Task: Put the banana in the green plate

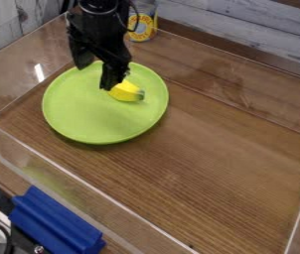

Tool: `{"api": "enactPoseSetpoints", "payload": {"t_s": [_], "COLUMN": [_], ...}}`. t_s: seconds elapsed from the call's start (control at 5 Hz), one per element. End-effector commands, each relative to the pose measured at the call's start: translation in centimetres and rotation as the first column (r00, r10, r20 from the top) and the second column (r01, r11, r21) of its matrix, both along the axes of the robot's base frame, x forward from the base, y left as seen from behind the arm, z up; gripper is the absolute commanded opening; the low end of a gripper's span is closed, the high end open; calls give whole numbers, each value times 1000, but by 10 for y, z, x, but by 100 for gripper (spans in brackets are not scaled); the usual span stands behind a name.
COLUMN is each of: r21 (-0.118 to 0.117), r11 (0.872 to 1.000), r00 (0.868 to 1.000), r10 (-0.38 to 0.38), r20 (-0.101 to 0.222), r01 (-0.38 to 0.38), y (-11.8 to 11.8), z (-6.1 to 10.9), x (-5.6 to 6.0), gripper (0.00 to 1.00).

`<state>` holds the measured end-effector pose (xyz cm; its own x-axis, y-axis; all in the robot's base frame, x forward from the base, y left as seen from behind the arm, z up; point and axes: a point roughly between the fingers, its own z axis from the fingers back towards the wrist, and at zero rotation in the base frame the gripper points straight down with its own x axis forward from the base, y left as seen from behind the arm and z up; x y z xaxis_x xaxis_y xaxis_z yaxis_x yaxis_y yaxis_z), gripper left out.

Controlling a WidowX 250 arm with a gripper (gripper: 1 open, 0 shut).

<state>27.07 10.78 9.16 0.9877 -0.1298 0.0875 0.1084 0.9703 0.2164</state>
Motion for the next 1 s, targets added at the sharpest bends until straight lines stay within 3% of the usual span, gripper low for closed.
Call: {"api": "enactPoseSetpoints", "payload": {"t_s": [0.0, 0.8], "r21": [7, -14], "r11": [1000, 1000], "r00": [999, 999], "r10": [2, -13], "r20": [47, 45], "r01": [-3, 14], "y": [1, 0], "z": [11, 10], "x": [1, -5], "gripper": [100, 100]}}
